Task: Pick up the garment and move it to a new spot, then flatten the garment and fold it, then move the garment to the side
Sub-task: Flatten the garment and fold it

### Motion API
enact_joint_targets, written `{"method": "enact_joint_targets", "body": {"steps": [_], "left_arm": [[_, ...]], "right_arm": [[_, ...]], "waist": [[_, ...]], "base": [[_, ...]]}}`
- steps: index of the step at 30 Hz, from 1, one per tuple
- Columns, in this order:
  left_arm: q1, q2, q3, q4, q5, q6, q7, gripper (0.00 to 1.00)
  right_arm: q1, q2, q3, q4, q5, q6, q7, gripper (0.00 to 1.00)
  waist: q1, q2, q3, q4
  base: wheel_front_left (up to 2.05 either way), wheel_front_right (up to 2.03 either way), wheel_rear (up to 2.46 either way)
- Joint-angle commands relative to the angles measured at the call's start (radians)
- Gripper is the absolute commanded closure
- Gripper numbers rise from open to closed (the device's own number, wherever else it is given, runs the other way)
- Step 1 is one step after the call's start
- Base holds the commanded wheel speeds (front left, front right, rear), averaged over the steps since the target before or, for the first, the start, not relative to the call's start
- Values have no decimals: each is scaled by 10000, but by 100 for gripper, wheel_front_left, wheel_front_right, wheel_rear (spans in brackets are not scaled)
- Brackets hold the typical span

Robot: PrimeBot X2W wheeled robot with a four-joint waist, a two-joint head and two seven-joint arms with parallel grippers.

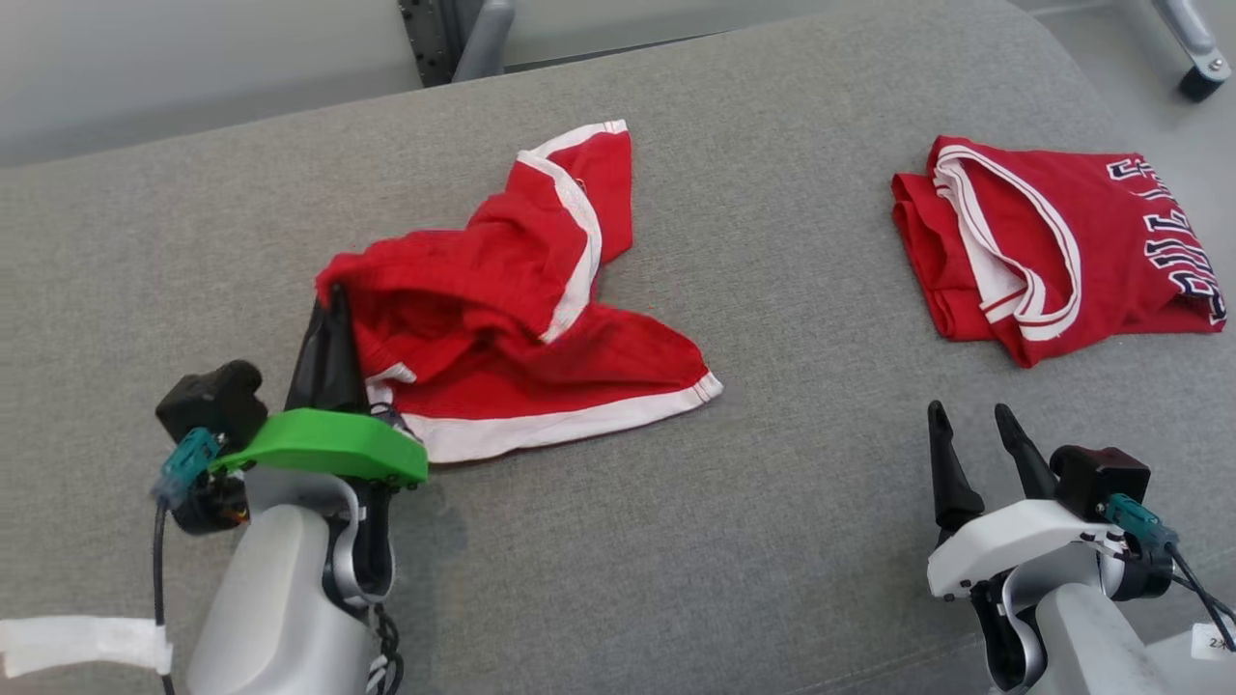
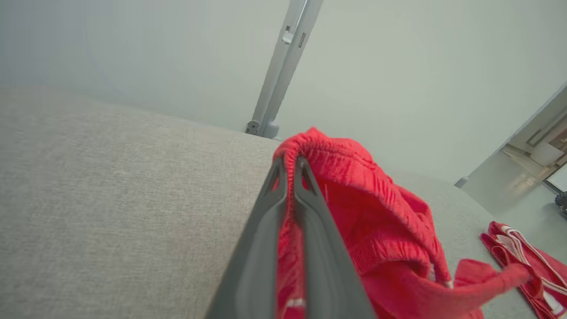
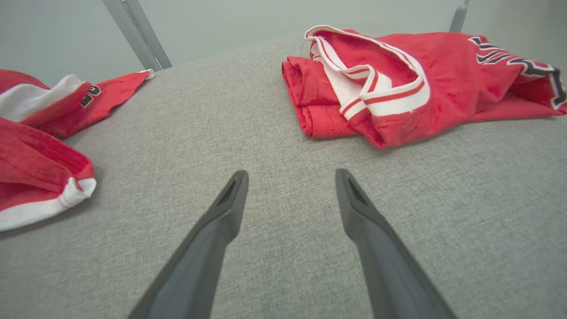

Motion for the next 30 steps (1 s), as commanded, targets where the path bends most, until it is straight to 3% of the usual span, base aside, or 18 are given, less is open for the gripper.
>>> {"method": "enact_joint_targets", "body": {"steps": [1,6,14,18,19,21,25,30], "left_arm": [[127,50,115,95,-8,49,3,100],[452,36,1150,545,145,-139,3,100],[125,42,921,-37,832,-833,3,100],[-81,65,1063,385,45,-484,3,100],[-140,53,1125,718,-8,-347,3,70],[-304,114,1453,1403,185,-85,3,0],[-382,710,2402,2304,653,253,3,0],[500,790,3304,2035,1514,287,3,0]], "right_arm": [[85,-27,14,14,26,-13,-28,0],[58,-30,127,93,57,-13,-28,0],[279,-28,191,318,97,-13,-28,0],[384,-28,336,415,188,-13,-28,0],[372,-28,382,430,211,-13,-28,0],[304,-31,459,481,284,-13,-28,0],[248,-27,496,475,331,-13,-28,0],[494,-22,320,269,197,-13,-28,0]], "waist": [[0,73,-245,370],[0,73,-374,637],[0,73,-995,788],[0,73,-1215,702],[0,73,-1218,662],[0,73,-1167,563],[0,73,-1022,429],[0,73,-1168,547]], "base": [[0,0,0],[0,0,0],[0,0,0],[0,0,0],[0,0,0],[0,0,0],[0,0,0],[0,0,0]]}}
